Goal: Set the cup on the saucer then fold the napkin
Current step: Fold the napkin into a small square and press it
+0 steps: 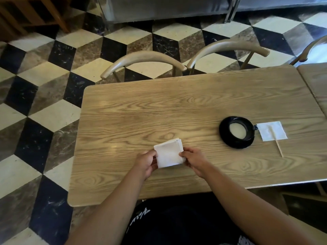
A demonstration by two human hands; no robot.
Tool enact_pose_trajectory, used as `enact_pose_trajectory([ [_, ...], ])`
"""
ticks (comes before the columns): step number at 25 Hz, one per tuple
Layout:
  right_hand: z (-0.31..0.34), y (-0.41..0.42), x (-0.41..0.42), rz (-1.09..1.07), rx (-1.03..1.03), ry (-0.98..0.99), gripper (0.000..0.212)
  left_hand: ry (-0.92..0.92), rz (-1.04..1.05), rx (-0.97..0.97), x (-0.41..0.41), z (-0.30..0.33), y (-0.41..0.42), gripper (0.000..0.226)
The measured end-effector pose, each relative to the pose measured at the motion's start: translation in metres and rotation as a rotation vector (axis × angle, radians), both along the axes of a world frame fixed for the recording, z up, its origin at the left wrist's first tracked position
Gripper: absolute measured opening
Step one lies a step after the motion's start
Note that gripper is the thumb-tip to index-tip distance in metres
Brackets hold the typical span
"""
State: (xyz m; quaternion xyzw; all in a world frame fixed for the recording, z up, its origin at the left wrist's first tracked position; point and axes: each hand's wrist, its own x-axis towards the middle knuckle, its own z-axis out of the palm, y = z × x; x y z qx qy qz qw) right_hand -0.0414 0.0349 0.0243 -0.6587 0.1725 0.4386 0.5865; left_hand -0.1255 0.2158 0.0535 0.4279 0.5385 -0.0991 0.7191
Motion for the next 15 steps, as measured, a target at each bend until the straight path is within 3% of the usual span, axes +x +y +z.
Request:
enact_pose_trajectory([
  [6,-0.012,-0.072,0.056,-0.010,-0.139,-0.078,0.011,0.016,-0.107,0.071,0.063,-0.002,-0.068,0.034],
  [9,-0.012,-0.087,0.071,-0.011,-0.187,-0.123,0.016,0.043,-0.115,0.080,0.084,-0.007,-0.086,0.034],
  [13,-0.010,-0.098,0.085,0.014,-0.446,-0.269,0.004,0.034,-0.154,0.082,0.108,-0.020,-0.102,0.031],
  [15,-0.009,-0.098,0.084,0.019,-0.550,-0.321,0.010,0.030,-0.183,0.107,0.117,-0.024,-0.104,0.029],
])
